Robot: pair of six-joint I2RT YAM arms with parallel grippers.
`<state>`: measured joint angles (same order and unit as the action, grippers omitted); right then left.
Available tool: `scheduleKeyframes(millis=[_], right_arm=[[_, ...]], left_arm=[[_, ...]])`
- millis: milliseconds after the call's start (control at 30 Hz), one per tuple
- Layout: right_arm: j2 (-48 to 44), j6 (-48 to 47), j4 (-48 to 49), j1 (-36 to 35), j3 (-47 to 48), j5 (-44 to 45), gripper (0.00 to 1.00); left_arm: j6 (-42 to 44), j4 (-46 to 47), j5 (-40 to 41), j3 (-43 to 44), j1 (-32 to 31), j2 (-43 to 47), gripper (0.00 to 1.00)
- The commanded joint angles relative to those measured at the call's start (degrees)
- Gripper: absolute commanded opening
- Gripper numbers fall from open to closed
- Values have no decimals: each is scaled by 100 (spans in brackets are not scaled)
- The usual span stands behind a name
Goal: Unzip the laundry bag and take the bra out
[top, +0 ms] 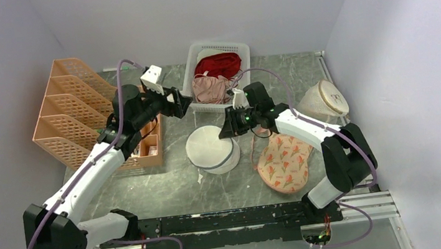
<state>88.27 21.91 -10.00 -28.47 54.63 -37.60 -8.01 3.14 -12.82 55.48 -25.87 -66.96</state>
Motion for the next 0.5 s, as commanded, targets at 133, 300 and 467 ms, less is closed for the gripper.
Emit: scheduleKeyframes(millis=[133, 300, 467], right_arm=[[-117, -651, -755, -7, 416, 1186, 28], [-385, -514, -575, -3, 138, 1049, 34], [-487, -541, -593, -7, 22, 1142, 38]], left_arm=[[-775, -1098, -686, 913, -236, -1134, 94], [-1057, -1428, -952, 530, -240, -1134, 94], [-964, -1825, -1485, 65, -235, -979, 94]])
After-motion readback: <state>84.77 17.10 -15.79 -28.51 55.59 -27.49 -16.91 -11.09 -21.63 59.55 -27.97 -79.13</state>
